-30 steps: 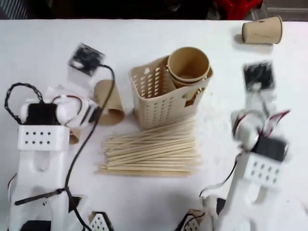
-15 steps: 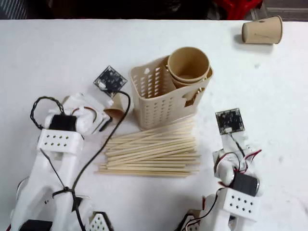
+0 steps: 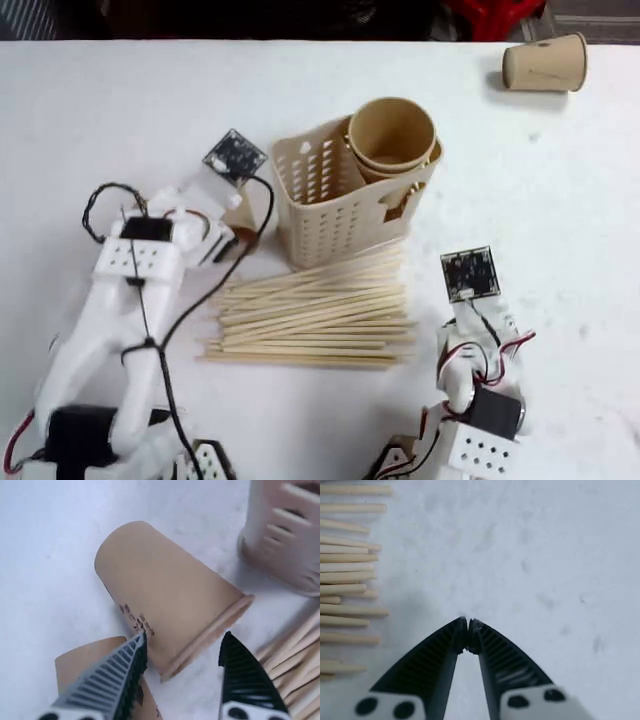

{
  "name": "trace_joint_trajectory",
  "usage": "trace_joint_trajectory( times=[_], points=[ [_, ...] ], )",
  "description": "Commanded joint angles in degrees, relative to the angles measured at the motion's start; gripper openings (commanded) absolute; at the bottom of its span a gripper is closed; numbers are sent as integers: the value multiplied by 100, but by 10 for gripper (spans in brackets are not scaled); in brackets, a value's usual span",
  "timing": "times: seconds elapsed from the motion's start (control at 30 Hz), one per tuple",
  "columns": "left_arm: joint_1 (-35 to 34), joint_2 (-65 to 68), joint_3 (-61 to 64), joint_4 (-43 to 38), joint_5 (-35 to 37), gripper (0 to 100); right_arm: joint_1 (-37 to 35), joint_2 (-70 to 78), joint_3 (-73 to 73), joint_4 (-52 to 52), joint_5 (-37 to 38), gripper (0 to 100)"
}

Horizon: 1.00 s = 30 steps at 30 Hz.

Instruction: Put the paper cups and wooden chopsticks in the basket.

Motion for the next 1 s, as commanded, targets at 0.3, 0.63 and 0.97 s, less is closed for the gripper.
trace_joint_trajectory(
  times=[0.3, 0.63, 0.97],
  points=[
    [-31, 163, -721, -273, 422, 237, 31, -532, 193, 101, 62, 19],
    [-31, 163, -695, -343, 615, 234, 31, -523, 193, 101, 62, 19],
    [-4, 180, -686, -580, 782, 210, 31, -523, 193, 101, 62, 19]
  ],
)
